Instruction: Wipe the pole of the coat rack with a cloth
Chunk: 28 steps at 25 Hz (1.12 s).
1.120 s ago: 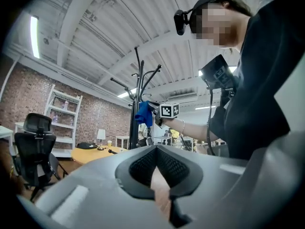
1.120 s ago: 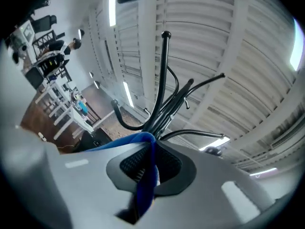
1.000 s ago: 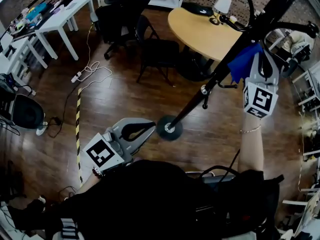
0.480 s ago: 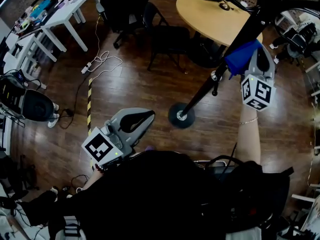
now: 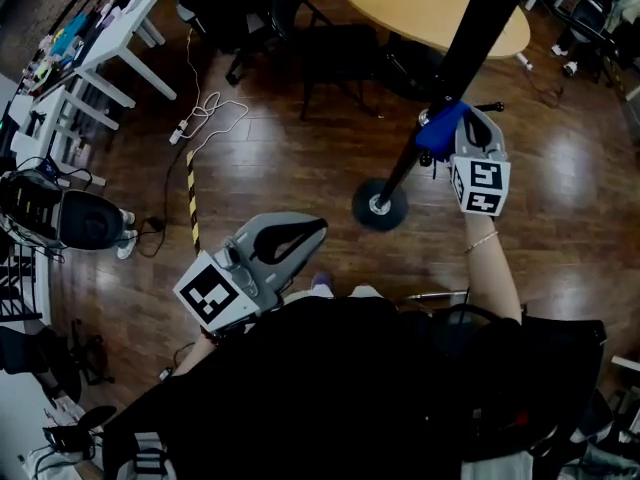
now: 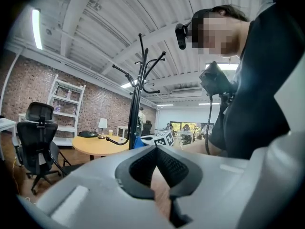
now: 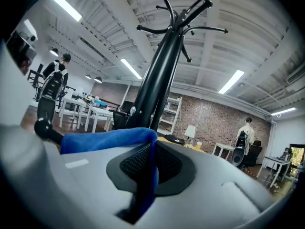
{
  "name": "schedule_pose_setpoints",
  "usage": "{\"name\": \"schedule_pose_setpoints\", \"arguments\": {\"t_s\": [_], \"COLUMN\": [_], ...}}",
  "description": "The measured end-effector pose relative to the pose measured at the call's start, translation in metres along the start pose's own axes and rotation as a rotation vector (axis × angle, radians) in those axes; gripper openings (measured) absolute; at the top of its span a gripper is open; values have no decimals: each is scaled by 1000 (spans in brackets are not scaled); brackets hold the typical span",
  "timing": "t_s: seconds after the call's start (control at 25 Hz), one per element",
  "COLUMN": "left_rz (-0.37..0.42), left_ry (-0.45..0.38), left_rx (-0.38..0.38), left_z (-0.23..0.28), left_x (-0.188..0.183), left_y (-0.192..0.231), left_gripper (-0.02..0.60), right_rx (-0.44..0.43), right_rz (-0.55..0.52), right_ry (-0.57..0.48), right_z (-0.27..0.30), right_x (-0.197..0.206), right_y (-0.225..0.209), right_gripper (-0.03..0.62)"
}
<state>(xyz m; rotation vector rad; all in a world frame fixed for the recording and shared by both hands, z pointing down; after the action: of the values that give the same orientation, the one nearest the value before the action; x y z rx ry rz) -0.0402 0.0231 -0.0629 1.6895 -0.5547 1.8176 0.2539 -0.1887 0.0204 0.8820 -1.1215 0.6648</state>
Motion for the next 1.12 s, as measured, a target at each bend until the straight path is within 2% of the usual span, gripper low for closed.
{"name": "schedule_pose_setpoints", "arguments": {"t_s": [0.16,0.28,0.36,0.44,0.52,0.6,0.64,0.72,0.8,0.84,0.96,1.12], "left_rz": [-7,-20,-28,-33,-34,-49,-66,-95,-92,-86,-91,-92], "left_ry": [30,16,-1,-15,-23,-31,-43,-98,-155,-171,-182,-179], "left_rx": [6,-4,-24,-46,-62,-71,-72,-62,-48,-46,-50,-77], "left_z": [2,3,2,-1,-4,-5,-5,-5,-7,-8,-9,-19], "left_x": [1,0,-1,-2,-2,-1,-1,-5,-13,-15,-16,-10], "left_y": [-2,-4,-3,0,4,9,12,13,12,11,10,11], "left_gripper": [-5,-5,-5,-5,-5,-5,-5,-5,-5,-5,-5,-5], "right_rx": [-20,10,59,155,258,299,284,199,102,79,70,-32], "right_rz": [71,167,168,145,79,-21,-66,-130,-177,-188,-108,64], "right_ry": [85,72,58,-12,-105,-129,-94,44,163,183,125,43], "right_z": [17,15,2,-28,-64,-83,-82,-61,-32,-22,-15,-6], "right_x": [34,56,56,41,9,-23,-32,-30,-15,-10,-4,1], "right_y": [15,10,3,-16,-47,-77,-87,-94,-83,-76,-68,-49], "right_gripper": [18,18,18,18,18,18,18,20,19,18,18,18]}}
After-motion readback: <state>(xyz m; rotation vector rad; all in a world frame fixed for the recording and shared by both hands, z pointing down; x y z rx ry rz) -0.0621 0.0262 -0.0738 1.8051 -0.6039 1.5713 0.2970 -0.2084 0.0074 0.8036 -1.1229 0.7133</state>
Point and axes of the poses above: the fingertips, and each gripper's own axes: z forward along the fingers, y to its left, x out of its underside, the point moved 6 cm from there along -z, backward along the fingers, and after that the axes turned 13 degrees about -x, right-handed, at the moved point
